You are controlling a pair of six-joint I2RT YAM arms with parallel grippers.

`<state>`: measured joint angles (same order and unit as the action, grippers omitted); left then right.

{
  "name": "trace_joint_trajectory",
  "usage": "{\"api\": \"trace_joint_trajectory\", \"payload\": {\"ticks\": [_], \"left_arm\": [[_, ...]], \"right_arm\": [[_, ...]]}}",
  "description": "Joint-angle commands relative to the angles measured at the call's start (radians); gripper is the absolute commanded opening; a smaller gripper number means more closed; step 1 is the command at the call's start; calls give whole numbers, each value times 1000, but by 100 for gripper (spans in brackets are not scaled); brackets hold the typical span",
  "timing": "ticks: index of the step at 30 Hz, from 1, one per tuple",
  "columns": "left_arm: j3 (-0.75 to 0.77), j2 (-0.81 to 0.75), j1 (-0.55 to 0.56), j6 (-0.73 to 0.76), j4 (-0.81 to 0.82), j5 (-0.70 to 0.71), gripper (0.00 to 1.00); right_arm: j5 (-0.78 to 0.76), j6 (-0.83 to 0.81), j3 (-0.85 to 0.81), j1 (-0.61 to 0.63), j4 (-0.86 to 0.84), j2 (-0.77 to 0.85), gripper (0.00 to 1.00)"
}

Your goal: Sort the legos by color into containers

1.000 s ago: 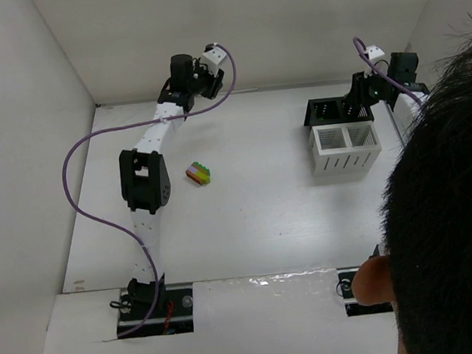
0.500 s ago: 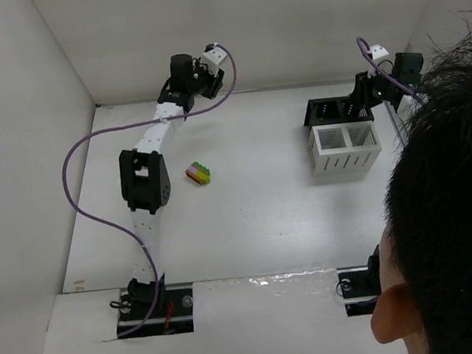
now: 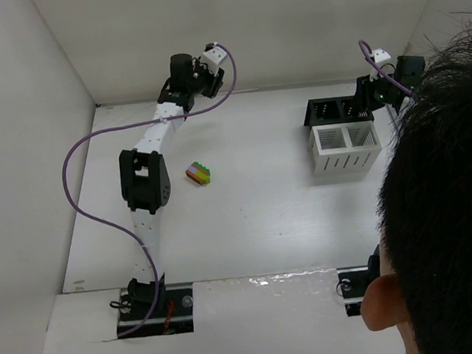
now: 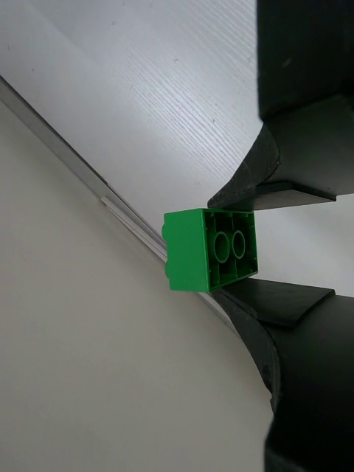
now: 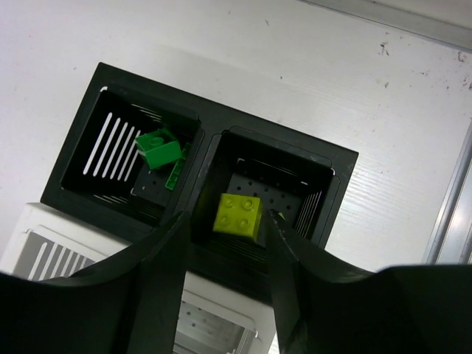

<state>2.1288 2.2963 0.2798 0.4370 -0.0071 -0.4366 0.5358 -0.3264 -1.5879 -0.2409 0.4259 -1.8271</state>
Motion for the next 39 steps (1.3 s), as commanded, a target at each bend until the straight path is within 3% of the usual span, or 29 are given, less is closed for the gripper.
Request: {"api": "trace_joint_trajectory", "payload": {"ticks": [1, 5, 13, 15, 21, 29, 32, 39], "left_arm": [[56, -17, -2, 9, 47, -14, 0], [56, -17, -2, 9, 56, -14, 0], [34, -43, 10, 12, 101, -68, 0], [34, -66, 42, 12, 101, 10, 0], [25, -106, 78, -181, 127, -36, 0], [82, -72, 107, -480, 162, -263, 0], [82, -72, 139, -529, 148, -356, 0], [-119, -144, 234, -619, 268, -402, 0]], "right_arm": [[0, -11, -4, -5, -26, 46, 51], [0, -11, -14, -5, -35, 37, 61], [33, 48, -23, -5, -111, 72, 63], [33, 88, 0, -5, -171, 94, 63], [-80, 233, 25, 52, -234, 158, 63], [-169, 430, 63, 92, -219, 256, 63], [-201, 475, 40, 92, -194, 284, 63], [-233, 503, 92, 92, -250, 351, 65]]}}
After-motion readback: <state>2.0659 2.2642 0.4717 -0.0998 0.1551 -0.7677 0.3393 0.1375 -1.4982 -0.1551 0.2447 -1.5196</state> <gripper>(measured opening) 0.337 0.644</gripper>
